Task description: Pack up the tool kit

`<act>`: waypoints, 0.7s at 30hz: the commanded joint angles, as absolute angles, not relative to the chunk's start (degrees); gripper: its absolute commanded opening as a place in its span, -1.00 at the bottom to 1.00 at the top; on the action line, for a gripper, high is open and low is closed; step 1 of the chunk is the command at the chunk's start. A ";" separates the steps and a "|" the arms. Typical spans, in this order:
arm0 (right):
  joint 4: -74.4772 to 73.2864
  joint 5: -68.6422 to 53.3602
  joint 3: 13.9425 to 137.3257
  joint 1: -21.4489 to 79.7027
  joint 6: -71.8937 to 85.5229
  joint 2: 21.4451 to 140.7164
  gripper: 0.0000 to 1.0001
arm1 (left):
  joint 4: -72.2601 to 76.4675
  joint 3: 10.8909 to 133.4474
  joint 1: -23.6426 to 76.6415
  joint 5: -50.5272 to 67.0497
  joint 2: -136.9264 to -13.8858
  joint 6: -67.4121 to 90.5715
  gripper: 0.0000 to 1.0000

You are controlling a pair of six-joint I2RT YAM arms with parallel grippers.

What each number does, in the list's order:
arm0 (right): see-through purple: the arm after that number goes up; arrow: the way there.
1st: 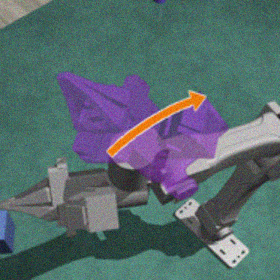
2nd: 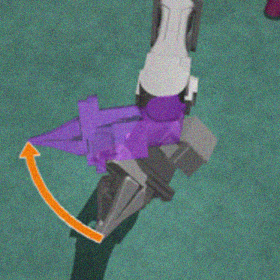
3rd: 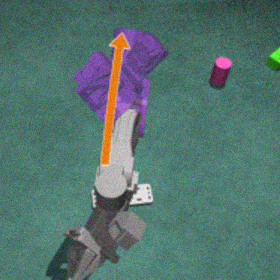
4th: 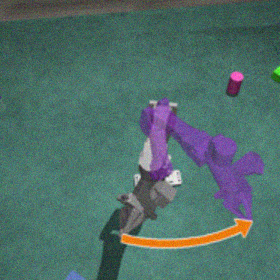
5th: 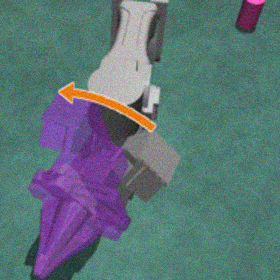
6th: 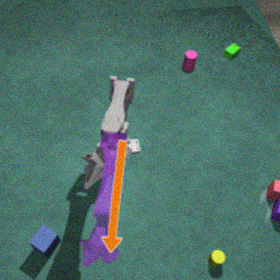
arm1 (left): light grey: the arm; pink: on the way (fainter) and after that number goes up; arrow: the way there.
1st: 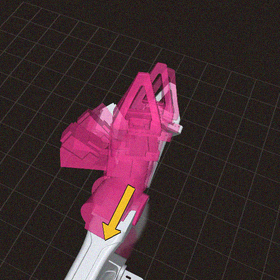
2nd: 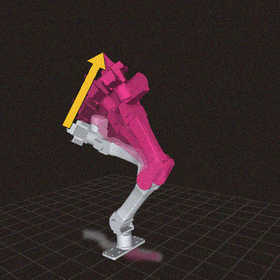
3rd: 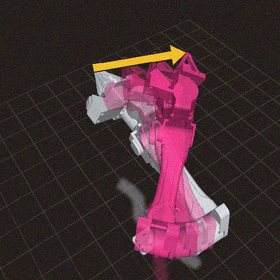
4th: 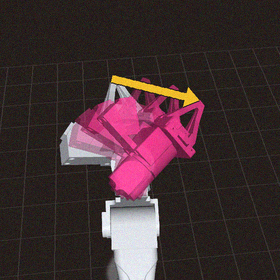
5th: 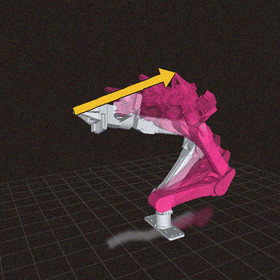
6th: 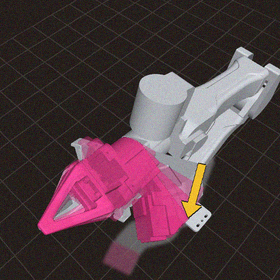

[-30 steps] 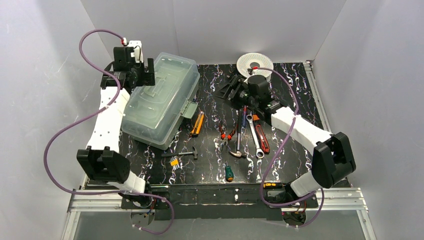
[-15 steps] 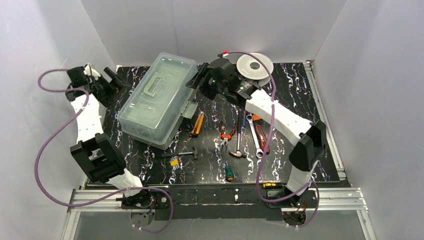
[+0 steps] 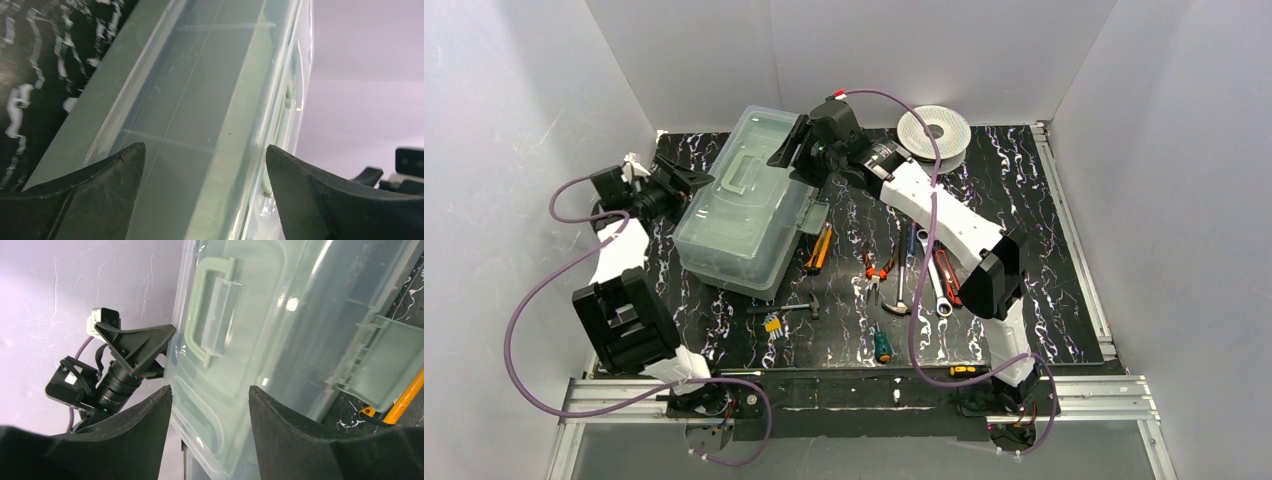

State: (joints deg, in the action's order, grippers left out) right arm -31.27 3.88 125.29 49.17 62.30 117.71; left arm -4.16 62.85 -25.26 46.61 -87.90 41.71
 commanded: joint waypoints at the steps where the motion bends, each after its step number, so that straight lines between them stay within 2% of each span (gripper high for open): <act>1: -30.60 0.47 127.54 46.55 60.82 117.53 0.31 | -1.59 57.76 -18.78 55.01 -82.51 44.66 0.75; 10: -31.73 -1.17 129.63 45.79 58.52 119.12 0.30 | -2.39 56.12 -15.28 55.26 -80.97 43.16 0.75; 15: -33.32 -2.39 133.84 45.82 57.12 123.46 0.38 | -2.16 55.73 -14.48 57.09 -80.79 42.91 0.75; 21: -34.41 -0.53 131.26 45.85 56.53 123.53 0.38 | -1.85 58.26 -11.55 58.88 -85.94 41.99 0.73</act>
